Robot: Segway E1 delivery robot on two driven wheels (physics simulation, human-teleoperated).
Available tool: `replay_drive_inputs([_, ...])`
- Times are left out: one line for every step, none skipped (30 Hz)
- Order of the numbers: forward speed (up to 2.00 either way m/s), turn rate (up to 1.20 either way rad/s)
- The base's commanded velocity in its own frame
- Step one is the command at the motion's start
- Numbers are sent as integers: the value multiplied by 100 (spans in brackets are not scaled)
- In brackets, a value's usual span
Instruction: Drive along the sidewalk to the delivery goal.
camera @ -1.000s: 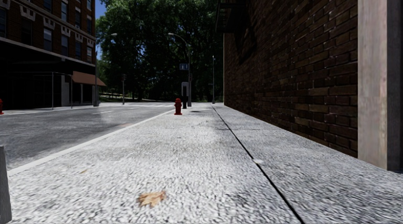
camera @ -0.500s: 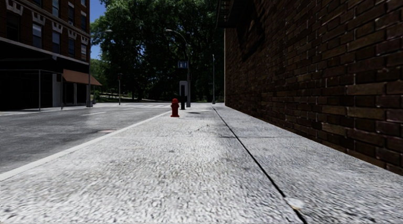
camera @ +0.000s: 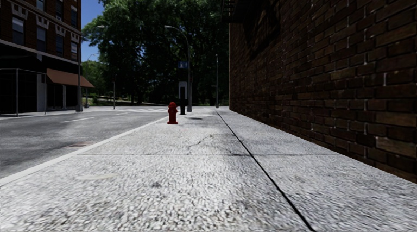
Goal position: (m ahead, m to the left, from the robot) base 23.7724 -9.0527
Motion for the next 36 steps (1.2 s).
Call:
replay_drive_inputs([200, -25])
replay_drive_inputs([200, -25])
replay_drive_inputs([200, -25])
replay_drive_inputs([200, -25])
replay_drive_inputs([200, -25])
replay_drive_inputs([200, -19])
replay_drive_inputs([200, -9])
replay_drive_inputs([200, 0])
replay_drive_inputs([200, 0])
replay_drive_inputs([200, 0])
replay_drive_inputs([200, 0])
replay_drive_inputs([200, 0])
replay_drive_inputs([200, 0])
replay_drive_inputs([200, 0])
replay_drive_inputs([200, 0])
replay_drive_inputs([200, 0])
replay_drive_inputs([200, 0])
replay_drive_inputs([200, 0])
replay_drive_inputs([200, 0])
replay_drive_inputs([200, 0])
replay_drive_inputs([200, 0])
replay_drive_inputs([200, 0])
replay_drive_inputs([200, 0])
replay_drive_inputs([200, 0])
replay_drive_inputs([200, 0])
replay_drive_inputs([200, 0])
replay_drive_inputs([200, 0])
replay_drive_inputs([200, 0])
replay_drive_inputs([200, 0])
replay_drive_inputs([200, 0])
replay_drive_inputs([200, 0])
replay_drive_inputs([200, 0])
replay_drive_inputs([200, 0])
replay_drive_inputs([200, 0])
replay_drive_inputs([200, 0])
replay_drive_inputs([200, 0])
